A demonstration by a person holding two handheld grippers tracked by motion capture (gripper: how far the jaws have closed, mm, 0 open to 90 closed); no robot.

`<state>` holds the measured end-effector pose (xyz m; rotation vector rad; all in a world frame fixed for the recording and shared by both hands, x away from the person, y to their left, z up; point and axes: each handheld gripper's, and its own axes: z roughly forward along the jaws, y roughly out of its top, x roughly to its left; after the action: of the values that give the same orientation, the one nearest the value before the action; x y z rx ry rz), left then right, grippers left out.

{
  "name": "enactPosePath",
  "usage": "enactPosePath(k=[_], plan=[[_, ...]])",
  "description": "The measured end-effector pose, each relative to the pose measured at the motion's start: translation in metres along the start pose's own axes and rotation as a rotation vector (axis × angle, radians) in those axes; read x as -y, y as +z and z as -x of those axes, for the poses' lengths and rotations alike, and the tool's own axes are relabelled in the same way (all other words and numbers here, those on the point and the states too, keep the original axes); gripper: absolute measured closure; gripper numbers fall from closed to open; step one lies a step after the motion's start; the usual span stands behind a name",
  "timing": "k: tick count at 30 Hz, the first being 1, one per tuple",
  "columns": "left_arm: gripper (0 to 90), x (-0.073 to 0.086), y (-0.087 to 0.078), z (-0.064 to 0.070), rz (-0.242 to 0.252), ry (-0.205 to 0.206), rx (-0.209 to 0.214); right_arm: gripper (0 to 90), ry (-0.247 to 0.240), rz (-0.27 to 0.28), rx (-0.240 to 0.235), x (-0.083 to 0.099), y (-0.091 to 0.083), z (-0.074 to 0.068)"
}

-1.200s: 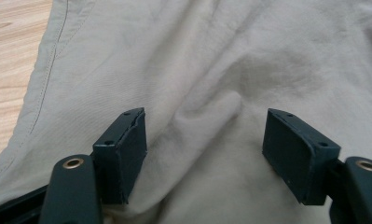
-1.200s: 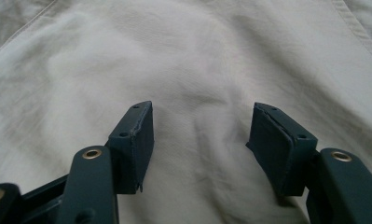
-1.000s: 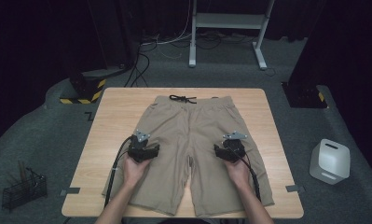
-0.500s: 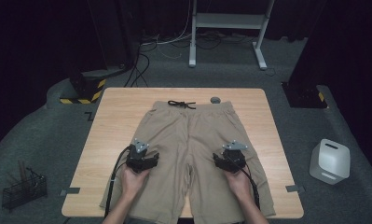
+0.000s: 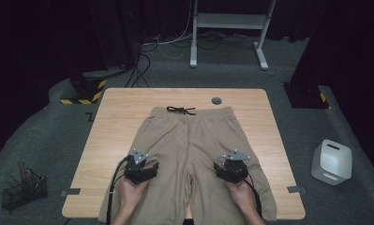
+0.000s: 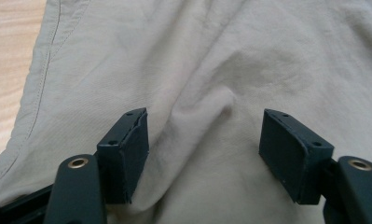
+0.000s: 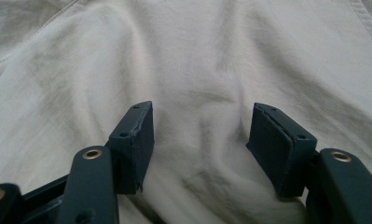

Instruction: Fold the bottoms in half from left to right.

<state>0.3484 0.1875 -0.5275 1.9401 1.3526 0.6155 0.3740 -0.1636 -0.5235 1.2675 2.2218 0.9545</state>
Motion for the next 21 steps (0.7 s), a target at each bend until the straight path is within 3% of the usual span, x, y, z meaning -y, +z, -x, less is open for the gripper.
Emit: enactPosePath(k=[13,16,21], plan=[[32.5,0.029,-0.034,0.014,-0.007,0.007,0.017,40.9,-0.041,-0.039,-0.050,0.023,-0.030,-0.025],[32.5,0.022,-0.033,0.012,-0.027,0.024,0.042,42.2,-0.043,-0.027,-0.062,0.021,-0.034,-0.022],[31.6,-0.009,-0.026,0.006,-0.005,0.039,0.077,41.6,-0.002,0.030,-0.057,-0.003,-0.032,-0.004]])
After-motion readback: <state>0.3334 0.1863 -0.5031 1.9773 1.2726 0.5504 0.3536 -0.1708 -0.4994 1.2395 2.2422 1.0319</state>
